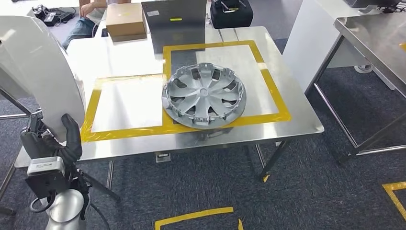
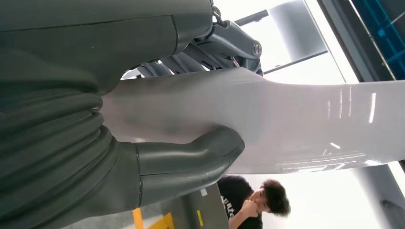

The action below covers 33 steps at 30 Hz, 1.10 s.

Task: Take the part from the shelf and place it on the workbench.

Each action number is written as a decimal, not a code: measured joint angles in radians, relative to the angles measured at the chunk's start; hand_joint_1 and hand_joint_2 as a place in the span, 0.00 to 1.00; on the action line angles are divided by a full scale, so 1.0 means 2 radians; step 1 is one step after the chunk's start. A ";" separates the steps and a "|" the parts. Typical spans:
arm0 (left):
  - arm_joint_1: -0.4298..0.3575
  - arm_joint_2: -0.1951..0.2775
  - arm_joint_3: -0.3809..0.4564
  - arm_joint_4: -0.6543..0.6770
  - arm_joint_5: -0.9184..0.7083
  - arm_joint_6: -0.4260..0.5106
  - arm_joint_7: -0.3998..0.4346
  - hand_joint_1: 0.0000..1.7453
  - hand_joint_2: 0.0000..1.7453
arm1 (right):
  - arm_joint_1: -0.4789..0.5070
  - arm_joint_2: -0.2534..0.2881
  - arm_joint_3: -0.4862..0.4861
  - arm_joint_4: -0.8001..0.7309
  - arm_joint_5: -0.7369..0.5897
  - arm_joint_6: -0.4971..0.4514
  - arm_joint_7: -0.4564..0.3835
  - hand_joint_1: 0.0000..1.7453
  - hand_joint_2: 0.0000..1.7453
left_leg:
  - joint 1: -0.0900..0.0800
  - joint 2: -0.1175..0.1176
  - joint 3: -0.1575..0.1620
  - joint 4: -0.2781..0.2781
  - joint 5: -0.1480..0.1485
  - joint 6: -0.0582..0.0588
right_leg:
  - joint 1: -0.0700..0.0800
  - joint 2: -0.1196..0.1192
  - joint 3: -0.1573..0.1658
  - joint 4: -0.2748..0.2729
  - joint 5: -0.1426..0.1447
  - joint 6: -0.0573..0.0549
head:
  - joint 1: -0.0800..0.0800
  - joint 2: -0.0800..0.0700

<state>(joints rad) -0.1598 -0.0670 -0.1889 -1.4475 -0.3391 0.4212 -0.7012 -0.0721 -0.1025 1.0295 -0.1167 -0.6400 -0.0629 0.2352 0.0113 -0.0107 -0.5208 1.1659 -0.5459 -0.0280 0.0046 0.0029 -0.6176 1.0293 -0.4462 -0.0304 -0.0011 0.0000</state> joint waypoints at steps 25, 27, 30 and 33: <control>-0.031 0.014 -0.050 0.104 -0.571 0.136 0.243 1.00 1.00 | -0.008 0.001 0.024 0.000 0.010 0.007 0.000 0.00 0.00 | 0.000 -0.004 -0.054 -0.053 0.043 0.018 | -0.005 0.002 0.009 0.026 -0.028 0.026 | 0.002 0.000; -0.049 0.028 -0.072 0.134 -0.586 0.136 0.328 1.00 1.00 | -0.007 0.003 0.025 0.000 0.007 0.007 0.000 0.00 0.00 | -0.002 -0.004 -0.054 -0.054 0.042 0.017 | -0.003 0.002 0.013 0.009 -0.025 0.020 | 0.002 0.000; -0.087 0.058 -0.144 0.183 -0.587 0.126 0.455 1.00 1.00 | -0.008 0.004 0.026 0.000 0.004 0.008 0.000 0.00 0.00 | -0.003 -0.003 -0.050 -0.059 0.044 0.019 | -0.003 0.003 0.014 0.006 -0.026 0.017 | 0.001 0.000; -0.116 0.077 -0.217 0.223 -0.587 0.096 0.502 1.00 1.00 | -0.009 0.004 0.028 0.000 0.002 0.009 0.000 0.00 0.00 | -0.003 -0.003 -0.047 -0.063 0.045 0.015 | -0.002 0.004 0.016 0.006 -0.027 0.014 | 0.001 0.000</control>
<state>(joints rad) -0.3915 0.0877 -0.6228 -1.0022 -1.5126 0.6123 0.3025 -0.0897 -0.0954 1.0862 -0.1164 -0.6369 -0.0456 0.2347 0.0059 -0.0167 -0.6145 1.0393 -0.4558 0.0018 -0.0003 0.0103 -0.5856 1.0418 -0.4994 -0.0033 0.0018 0.0000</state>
